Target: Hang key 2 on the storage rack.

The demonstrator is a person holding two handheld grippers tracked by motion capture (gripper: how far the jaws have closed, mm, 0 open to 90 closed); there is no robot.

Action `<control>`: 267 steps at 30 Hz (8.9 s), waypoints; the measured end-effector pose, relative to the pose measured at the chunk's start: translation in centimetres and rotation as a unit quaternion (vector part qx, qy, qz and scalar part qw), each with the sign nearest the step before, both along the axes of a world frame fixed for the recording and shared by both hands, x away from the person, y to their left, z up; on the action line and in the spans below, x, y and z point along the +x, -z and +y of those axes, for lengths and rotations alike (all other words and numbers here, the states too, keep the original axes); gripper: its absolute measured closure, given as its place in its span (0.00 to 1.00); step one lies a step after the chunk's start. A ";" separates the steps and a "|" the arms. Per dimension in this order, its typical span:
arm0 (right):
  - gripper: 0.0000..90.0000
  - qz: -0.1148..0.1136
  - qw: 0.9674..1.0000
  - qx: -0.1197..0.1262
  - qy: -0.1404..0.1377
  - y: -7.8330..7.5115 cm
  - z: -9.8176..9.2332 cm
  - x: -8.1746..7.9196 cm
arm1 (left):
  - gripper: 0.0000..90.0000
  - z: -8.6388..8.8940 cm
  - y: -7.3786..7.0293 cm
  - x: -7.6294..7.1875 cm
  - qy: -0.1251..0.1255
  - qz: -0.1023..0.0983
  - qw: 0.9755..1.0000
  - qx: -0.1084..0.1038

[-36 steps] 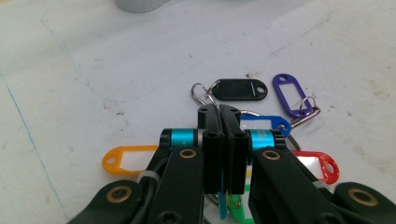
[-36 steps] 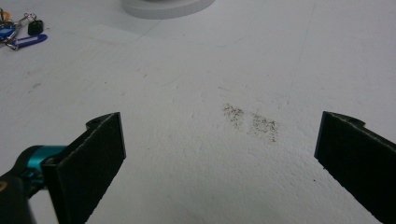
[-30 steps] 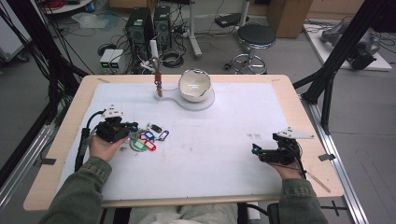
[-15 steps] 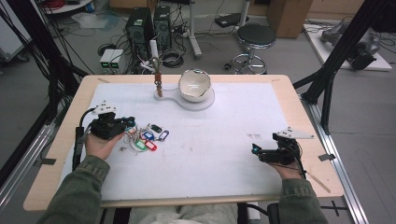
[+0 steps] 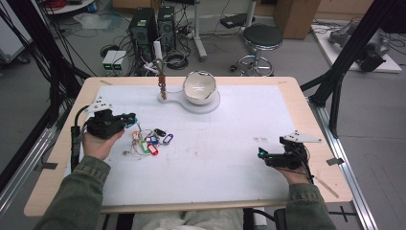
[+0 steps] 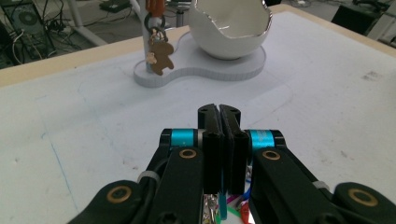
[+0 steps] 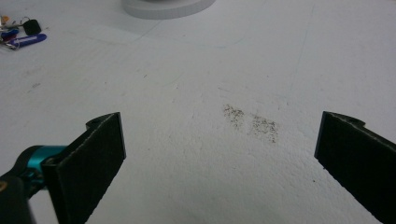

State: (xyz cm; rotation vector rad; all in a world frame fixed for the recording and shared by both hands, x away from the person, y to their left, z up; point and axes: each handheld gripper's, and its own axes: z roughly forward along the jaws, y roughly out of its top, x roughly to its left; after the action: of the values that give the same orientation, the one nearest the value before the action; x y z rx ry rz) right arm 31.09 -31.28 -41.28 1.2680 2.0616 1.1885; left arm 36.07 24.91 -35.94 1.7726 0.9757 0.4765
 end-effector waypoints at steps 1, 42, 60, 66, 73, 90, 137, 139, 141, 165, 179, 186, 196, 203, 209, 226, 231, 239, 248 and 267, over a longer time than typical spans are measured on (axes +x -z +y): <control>0.01 0.001 1.000 0.000 0.001 0.0 0.0 0.0 | 0.98 -0.1 -0.2 0.0 0.002 -0.003 1.000 -0.003; 0.01 0.000 1.000 0.006 0.001 -0.1 0.0 0.0 | 0.97 1.5 -8.0 3.4 -0.020 -0.065 0.997 -0.047; 0.01 -0.005 1.000 0.011 -0.007 -0.1 -0.1 0.0 | 0.97 2.2 -11.5 5.8 -0.052 -0.085 0.994 -0.052; 0.01 -0.004 1.000 0.013 -0.007 -0.2 -0.1 0.0 | 0.97 2.8 -11.4 6.7 -0.067 -0.085 0.992 -0.068; 0.01 -0.001 1.000 0.013 -0.007 -0.1 0.0 0.0 | 0.97 3.6 -11.1 8.6 -0.079 -0.076 0.992 -0.069; 0.01 -0.002 1.000 0.015 -0.009 0.0 -0.1 -0.1 | 0.97 3.9 -12.1 12.6 -0.084 -0.056 0.987 -0.126; 0.01 0.000 1.000 0.017 -0.014 0.2 -0.3 -0.2 | 0.97 -0.7 -9.8 19.8 -0.079 -0.007 0.985 -0.151; 0.01 0.001 1.000 0.017 -0.014 0.2 -0.3 -0.2 | 0.97 -0.8 -9.9 19.8 -0.078 -0.008 0.985 -0.151; 0.01 0.001 1.000 0.016 -0.014 0.2 -0.3 -0.2 | 0.97 -0.8 -9.9 19.7 -0.081 -0.003 0.985 -0.149; 0.01 -0.002 1.000 0.021 -0.008 0.1 -0.3 -0.3 | 0.38 2.5 -9.0 17.5 -0.121 0.019 0.976 -0.182; 0.01 0.000 1.000 0.019 -0.007 0.1 -0.2 -0.3 | 0.08 3.4 -8.8 15.7 -0.173 -0.005 0.978 -0.120; 0.01 0.000 1.000 0.018 -0.006 0.1 -0.2 -0.3 | 0.02 3.3 -8.6 14.9 -0.184 -0.004 0.978 -0.100; 0.01 -0.001 1.000 0.017 -0.009 0.1 -0.1 -0.3 | 0.02 3.7 -7.1 12.8 -0.167 -0.010 0.982 -0.086; 0.01 0.000 1.000 0.018 -0.009 0.1 -0.1 -0.2 | 0.02 4.0 -6.2 11.3 -0.153 -0.018 0.984 -0.095; 0.01 0.001 1.000 0.018 -0.007 0.1 -0.1 -0.2 | 0.02 4.1 -5.2 10.4 -0.150 -0.017 0.985 -0.086; 0.01 -0.004 1.000 0.018 -0.001 0.0 -0.2 -0.2 | 0.02 3.5 -3.7 8.5 -0.151 -0.014 0.987 -0.049; 0.01 -0.004 1.000 0.019 0.001 0.0 -0.3 -0.2 | 0.02 3.3 -3.3 7.9 -0.146 -0.016 0.989 -0.033; 0.01 -0.005 1.000 0.018 0.002 0.1 -0.3 -0.2 | 0.02 3.2 -2.8 6.5 -0.147 -0.029 0.989 -0.013; 0.01 -0.004 1.000 0.018 0.001 0.1 -0.3 -0.2 | 0.02 4.3 -1.7 4.7 -0.156 -0.020 0.987 -0.023; 0.01 -0.005 1.000 0.016 0.001 0.1 -0.3 -0.2 | 0.02 4.4 0.1 0.8 -0.154 -0.019 0.988 -0.025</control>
State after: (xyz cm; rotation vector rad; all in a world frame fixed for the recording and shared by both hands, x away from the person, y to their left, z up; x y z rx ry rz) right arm 30.88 -31.56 -41.39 1.2766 2.0414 1.2292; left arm 36.90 29.36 -36.08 1.5687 1.2301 0.6707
